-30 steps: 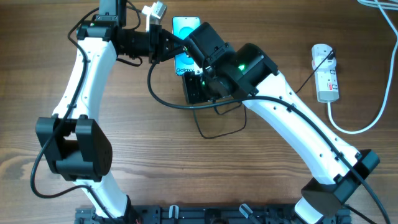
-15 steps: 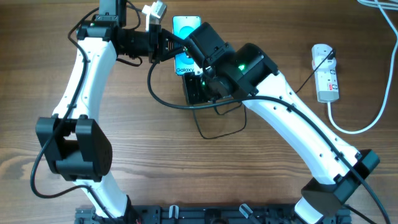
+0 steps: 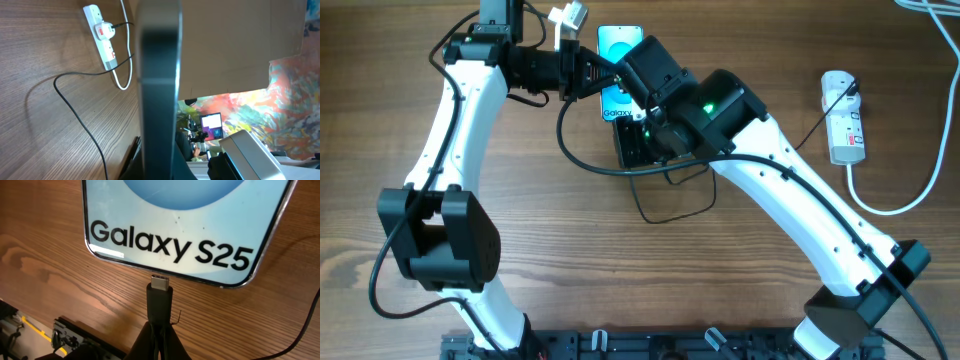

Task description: Plug charger to phone and switch on socket

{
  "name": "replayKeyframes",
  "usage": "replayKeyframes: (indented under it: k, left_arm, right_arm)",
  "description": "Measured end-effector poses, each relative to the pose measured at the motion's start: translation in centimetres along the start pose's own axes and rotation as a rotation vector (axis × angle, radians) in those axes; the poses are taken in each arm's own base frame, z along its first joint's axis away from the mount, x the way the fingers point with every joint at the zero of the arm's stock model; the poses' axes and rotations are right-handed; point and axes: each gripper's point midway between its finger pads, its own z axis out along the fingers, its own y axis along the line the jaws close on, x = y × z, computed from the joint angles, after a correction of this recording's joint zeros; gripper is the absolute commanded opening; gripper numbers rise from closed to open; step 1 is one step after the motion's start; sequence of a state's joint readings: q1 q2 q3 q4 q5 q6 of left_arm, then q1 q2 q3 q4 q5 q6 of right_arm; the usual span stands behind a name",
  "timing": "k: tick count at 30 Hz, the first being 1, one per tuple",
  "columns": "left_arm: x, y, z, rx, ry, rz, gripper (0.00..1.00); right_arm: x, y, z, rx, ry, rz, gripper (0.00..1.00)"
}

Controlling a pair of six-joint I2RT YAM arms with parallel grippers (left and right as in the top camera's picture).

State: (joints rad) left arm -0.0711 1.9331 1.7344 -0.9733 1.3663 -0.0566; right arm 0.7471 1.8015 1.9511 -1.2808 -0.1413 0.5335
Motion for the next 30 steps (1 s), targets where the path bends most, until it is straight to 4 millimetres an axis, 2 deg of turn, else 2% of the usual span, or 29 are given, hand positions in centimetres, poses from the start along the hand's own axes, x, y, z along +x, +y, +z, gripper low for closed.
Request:
replayKeyframes:
  k: [30]
  left_arm:
    - [0.12, -0.33, 0.00, 0.020, 0.004, 0.013, 0.04]
  right_arm:
    - [0.12, -0.06, 0.00, 0.002, 0.005, 0.001, 0.04]
